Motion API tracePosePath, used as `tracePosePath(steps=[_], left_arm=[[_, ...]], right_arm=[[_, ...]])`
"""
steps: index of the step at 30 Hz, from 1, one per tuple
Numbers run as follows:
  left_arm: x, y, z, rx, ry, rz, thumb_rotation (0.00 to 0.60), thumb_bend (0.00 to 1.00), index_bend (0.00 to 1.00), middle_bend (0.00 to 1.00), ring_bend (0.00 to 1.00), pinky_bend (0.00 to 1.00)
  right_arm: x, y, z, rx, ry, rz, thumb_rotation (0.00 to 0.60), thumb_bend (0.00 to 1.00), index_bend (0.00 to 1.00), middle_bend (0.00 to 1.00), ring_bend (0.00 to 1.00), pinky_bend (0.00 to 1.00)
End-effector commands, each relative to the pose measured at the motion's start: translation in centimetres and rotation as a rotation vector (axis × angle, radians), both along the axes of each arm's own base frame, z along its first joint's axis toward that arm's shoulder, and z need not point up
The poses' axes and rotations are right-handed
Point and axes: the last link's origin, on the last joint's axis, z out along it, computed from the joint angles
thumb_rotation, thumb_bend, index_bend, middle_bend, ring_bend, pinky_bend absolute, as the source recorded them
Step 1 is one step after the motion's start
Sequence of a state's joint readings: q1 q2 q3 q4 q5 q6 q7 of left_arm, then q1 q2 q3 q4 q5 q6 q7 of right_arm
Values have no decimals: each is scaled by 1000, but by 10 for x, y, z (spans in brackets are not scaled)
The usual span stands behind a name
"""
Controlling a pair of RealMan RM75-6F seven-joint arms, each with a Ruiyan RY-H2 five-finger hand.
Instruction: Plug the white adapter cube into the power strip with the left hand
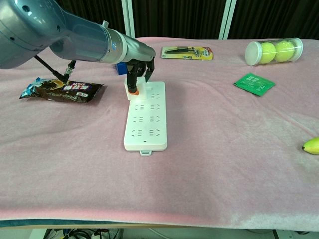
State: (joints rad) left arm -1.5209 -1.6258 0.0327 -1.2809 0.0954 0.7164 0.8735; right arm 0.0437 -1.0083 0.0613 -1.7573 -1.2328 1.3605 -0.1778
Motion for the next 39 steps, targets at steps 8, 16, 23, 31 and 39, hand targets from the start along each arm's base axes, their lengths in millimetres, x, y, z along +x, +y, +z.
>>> tracePosePath(steps=[8, 16, 23, 31, 39], left_arm=[[-2, 0, -7, -10, -8, -4, 600, 458, 621, 610, 303, 271], [0, 1, 0, -1, -25, 13, 600, 96, 116, 90, 0, 0], [8, 1, 21, 33, -115, 51, 600, 53, 6, 0, 0, 0], [-1, -11, 95, 115, -271, 70, 600, 58, 38, 16, 0, 2], [-160, -145, 205, 341, -364, 65, 600, 77, 82, 41, 0, 50]], right_arm=[[0, 0, 0, 1, 0, 0, 600, 197, 0, 38, 135, 190], [0, 0, 0, 2, 3, 0, 600, 197, 0, 38, 134, 190], [0, 0, 0, 7, 6, -2, 600, 198, 0, 38, 135, 190], [-1, 0, 0, 5, 11, -6, 600, 197, 0, 38, 135, 190], [3, -1, 3, -33, 24, 21, 600, 197, 0, 38, 135, 190]])
